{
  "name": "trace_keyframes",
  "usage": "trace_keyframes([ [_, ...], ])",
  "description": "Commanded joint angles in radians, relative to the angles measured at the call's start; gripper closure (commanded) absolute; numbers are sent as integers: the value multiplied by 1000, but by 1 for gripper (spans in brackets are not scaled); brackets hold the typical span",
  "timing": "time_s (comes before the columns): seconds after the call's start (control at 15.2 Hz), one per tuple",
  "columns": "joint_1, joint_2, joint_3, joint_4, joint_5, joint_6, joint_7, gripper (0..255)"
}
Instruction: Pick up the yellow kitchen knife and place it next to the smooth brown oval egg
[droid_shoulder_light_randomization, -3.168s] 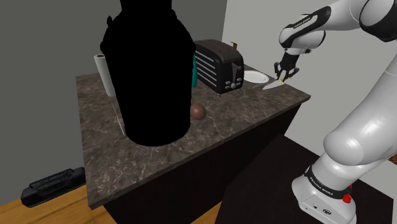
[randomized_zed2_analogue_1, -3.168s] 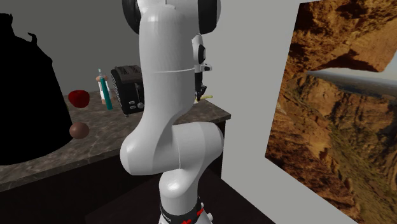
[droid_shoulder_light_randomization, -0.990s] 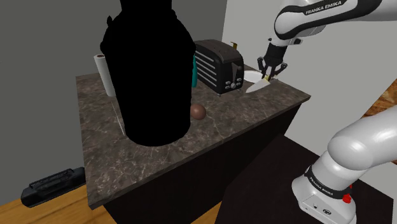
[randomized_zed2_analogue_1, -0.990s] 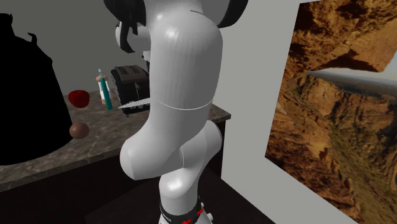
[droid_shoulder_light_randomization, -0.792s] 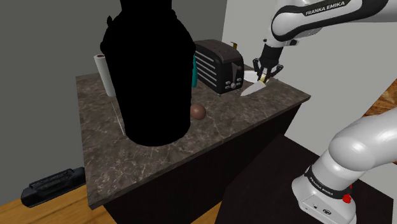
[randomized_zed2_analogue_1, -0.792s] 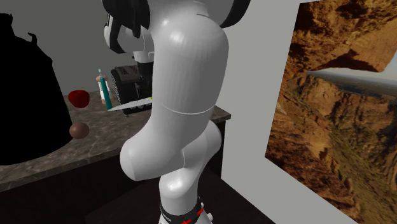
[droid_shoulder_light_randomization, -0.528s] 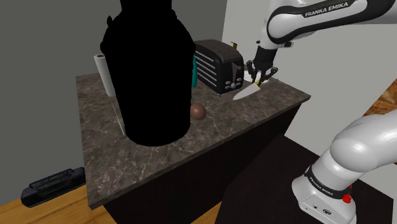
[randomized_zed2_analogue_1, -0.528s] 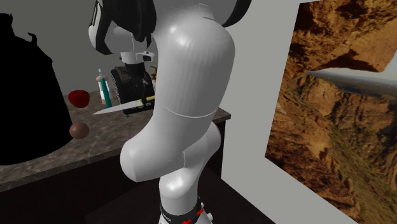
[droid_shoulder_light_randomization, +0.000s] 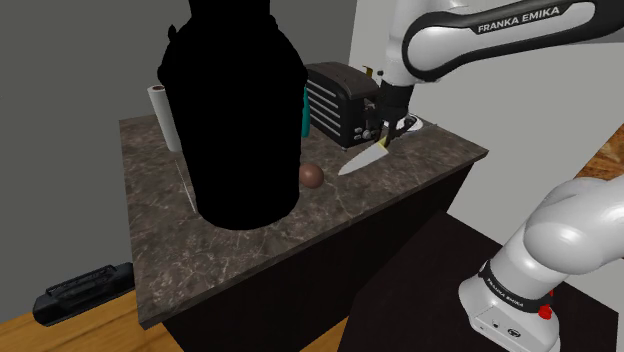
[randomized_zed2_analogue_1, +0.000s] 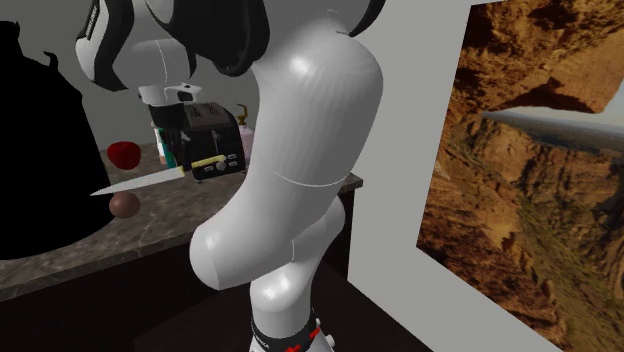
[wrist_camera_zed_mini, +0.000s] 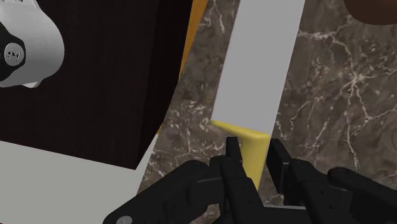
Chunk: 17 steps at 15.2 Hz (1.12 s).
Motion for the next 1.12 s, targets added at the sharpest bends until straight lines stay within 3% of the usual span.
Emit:
trace_keyframes([
  [0.0,20,6,37,10,16,-5,49,255],
  [0.53,90,83,194,95,61,-14,254,255],
  [1.06,131,215,335,232,49,-22,451,255],
])
